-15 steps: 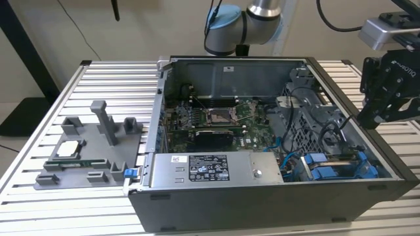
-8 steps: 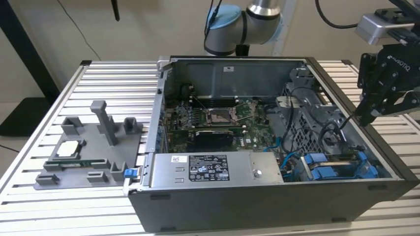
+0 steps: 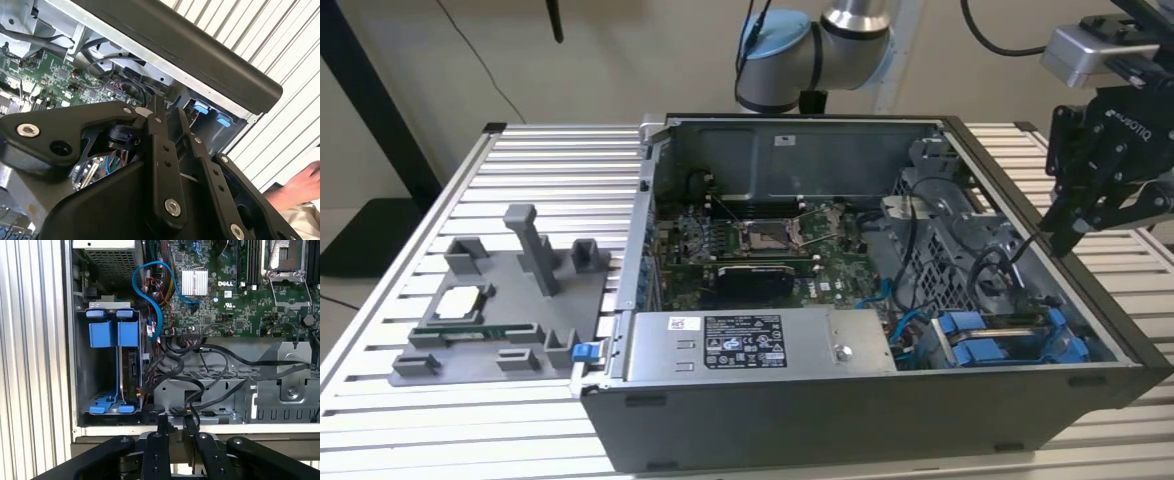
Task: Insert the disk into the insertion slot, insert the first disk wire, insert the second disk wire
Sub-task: 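Insert the second disk wire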
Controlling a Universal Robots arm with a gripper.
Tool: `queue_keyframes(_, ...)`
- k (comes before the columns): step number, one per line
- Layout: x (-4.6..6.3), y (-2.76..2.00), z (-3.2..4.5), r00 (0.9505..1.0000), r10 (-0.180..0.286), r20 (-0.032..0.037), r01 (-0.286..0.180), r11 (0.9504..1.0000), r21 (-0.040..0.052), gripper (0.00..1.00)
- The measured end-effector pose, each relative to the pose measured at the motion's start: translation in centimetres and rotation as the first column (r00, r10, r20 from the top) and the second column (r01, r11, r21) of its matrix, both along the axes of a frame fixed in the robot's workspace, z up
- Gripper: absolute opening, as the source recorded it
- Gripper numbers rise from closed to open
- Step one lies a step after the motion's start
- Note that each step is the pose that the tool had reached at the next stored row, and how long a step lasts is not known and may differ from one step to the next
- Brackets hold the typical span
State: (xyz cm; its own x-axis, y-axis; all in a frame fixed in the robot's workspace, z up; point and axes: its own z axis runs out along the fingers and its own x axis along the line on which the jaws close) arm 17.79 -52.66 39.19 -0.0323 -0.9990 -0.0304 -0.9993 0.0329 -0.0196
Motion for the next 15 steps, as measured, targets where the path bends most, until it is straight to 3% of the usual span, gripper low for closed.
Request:
queue_keyframes(10,0.1,0.03,0.01,1.0,0.0,-0.0018,0.0,1.0,-0.0002,1.0)
queue_keyframes(15,1.1,0.05,0.0,0.9996,0.0,-0.0292,0.0,1.0,-0.0001,1.0)
